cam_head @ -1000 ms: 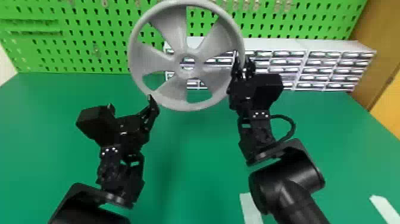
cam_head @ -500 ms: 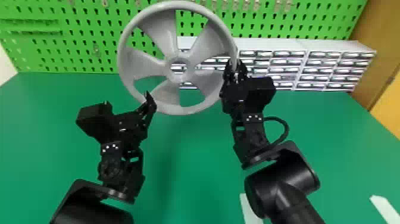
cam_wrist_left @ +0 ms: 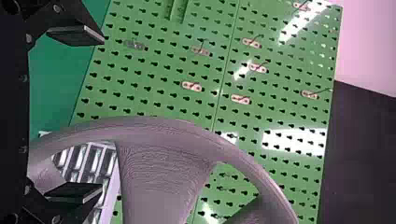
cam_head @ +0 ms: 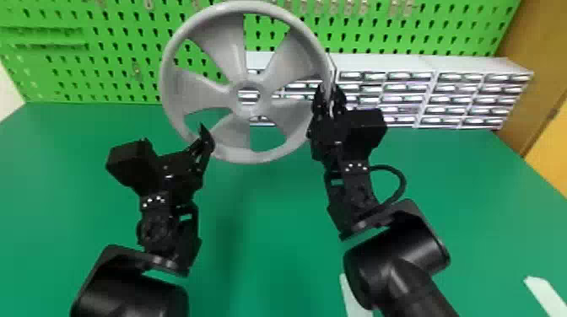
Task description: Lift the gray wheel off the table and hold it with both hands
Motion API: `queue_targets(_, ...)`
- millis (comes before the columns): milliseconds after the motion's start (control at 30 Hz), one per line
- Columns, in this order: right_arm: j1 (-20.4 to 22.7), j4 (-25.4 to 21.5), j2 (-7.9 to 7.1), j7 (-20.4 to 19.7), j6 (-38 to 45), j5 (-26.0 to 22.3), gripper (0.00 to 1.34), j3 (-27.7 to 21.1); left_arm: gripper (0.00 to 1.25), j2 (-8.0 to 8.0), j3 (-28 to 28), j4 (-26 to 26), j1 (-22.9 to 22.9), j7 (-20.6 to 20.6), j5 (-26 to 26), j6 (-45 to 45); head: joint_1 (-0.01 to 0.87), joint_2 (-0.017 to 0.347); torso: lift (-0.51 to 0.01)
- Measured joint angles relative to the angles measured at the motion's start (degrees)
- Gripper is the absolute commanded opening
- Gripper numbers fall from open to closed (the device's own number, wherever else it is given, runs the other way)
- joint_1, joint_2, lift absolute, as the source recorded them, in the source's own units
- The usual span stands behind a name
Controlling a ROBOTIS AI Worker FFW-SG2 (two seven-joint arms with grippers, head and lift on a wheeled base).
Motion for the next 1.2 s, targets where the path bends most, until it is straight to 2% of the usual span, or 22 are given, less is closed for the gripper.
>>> queue_targets(233,-0.2,0.0,-0.07,0.0,-0.2,-0.3,0.23,0.5,1.05,-0.06,0.7,1.8,-1.2,0.0,0.2,-0.7,0.711,0.015,-0.098)
queue_targets(433,-0.3,0.0,-0.09,0.0,-0.3,-0.4,0.23,0.7,0.83,-0.05,1.2,2.9,-2.2,-0.1,0.4,-0.7,0.711,0.015,-0.098)
queue_targets(667,-0.4,0.0,-0.18,0.0,-0.3,-0.6,0.23,1.0,0.67,-0.05,1.2,3.4,-2.6,-0.1,0.3,-0.7,0.711,0.015,-0.098)
queue_targets(1000,-0.6,0.0,-0.26,0.0,0.2,-0.7,0.23,1.1,0.64,-0.05,0.4,3.5,-2.9,-0.1,0.9,-0.7,0.711,0.015,-0.098)
queue_targets(1200,-0.7,0.0,-0.34,0.0,0.4,-0.7,0.23,1.0,0.57,-0.06,-0.7,3.5,-3.0,0.0,0.9,-0.7,0.711,0.015,-0.098)
